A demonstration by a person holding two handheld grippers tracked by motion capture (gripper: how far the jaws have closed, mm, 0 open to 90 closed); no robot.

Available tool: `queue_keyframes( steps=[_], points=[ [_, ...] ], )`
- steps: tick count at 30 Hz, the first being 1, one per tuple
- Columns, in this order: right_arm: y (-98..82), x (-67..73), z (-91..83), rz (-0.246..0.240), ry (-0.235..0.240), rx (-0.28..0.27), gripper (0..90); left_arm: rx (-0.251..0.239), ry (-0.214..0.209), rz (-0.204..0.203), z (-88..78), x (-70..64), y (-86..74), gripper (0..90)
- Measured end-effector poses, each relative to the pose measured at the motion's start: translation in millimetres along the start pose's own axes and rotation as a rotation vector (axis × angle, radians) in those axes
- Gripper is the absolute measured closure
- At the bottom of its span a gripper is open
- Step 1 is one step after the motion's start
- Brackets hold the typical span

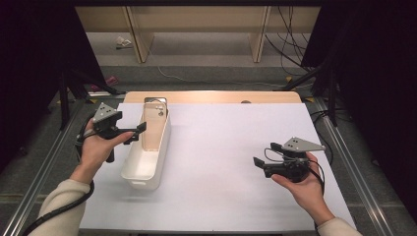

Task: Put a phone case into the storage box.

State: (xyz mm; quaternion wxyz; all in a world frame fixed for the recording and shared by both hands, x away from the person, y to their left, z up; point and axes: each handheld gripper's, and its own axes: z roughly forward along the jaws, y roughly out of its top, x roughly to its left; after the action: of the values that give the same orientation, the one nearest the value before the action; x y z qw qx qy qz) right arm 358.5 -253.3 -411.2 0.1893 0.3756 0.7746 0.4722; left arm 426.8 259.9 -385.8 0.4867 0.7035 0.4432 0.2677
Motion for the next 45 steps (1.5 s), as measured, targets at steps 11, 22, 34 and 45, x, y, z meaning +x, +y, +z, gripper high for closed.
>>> queue_keyframes(
  steps=[11, 22, 34, 45],
  points=[
    [0.1, 0.1, 0.1, -0.001, -0.002, 0.0, 16.7, -0.024, -0.045, 0.023, -23.3, -18.9, -13.2, 0.0],
    [0.4, 0.3, -0.7, 0.0, -0.002, -0.002, 16.7, -0.035, -0.076, 0.036, -35.6, -34.4, -25.9, 0.0],
    [0.2, 0.2, -1.0, -0.001, -0.003, -0.002, 16.7, -0.06, -0.13, 0.089, -43.0, -58.8, -38.8, 0.0],
    [-0.1, 0.5, -0.9, -0.001, -0.001, -0.003, 16.7, -0.078, -0.163, 0.16, -43.9, -77.5, -48.7, 0.0]
  ],
)
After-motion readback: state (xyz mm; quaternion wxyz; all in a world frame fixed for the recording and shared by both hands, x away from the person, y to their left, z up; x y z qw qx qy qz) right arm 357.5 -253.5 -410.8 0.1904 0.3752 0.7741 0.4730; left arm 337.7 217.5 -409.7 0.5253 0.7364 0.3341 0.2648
